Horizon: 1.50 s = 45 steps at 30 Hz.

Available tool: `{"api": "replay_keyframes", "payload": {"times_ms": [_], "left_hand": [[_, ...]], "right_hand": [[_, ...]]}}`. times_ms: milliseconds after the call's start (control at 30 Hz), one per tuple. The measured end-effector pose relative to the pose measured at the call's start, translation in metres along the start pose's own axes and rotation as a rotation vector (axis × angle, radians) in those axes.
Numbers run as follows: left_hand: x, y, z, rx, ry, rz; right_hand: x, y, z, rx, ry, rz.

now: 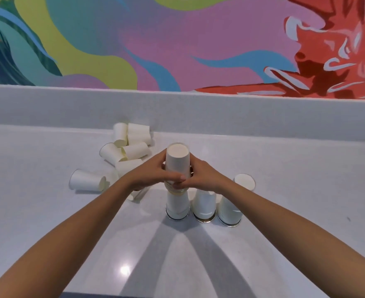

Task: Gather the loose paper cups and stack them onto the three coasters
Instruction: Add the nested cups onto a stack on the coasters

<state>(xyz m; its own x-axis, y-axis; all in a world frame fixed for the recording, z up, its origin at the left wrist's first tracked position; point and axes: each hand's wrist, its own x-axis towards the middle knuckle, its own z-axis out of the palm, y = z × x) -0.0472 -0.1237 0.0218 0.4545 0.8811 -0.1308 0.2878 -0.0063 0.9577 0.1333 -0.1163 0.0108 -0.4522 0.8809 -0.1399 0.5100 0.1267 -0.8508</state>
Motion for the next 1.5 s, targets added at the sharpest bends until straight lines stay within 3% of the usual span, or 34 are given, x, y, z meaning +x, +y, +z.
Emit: {"api": "replay_keyframes", "payload": {"times_ms": [200, 367, 1100, 1500], "left_hand": [[-0.003, -0.011, 0.009, -0.031, 0.107, 0.025], [0.0, -0.013, 0.009, 0.03, 0.096, 0.062], [0.003, -0.049, 0.005, 0.133, -0.159, -0.028], [0.006, -0.056, 0.009, 0.219, -0.187, -0.091]], "right_hand": [[-0.002, 0.005, 0.005, 0.01, 0.001, 0.025], [-0.004, 0.008, 0.004, 0.002, 0.027, 0.012], [-0.004, 0.016, 0.003, -0.274, -0.083, 0.012], [0.0, 0.005, 0.003, -0.308, -0.104, -0.029]]}}
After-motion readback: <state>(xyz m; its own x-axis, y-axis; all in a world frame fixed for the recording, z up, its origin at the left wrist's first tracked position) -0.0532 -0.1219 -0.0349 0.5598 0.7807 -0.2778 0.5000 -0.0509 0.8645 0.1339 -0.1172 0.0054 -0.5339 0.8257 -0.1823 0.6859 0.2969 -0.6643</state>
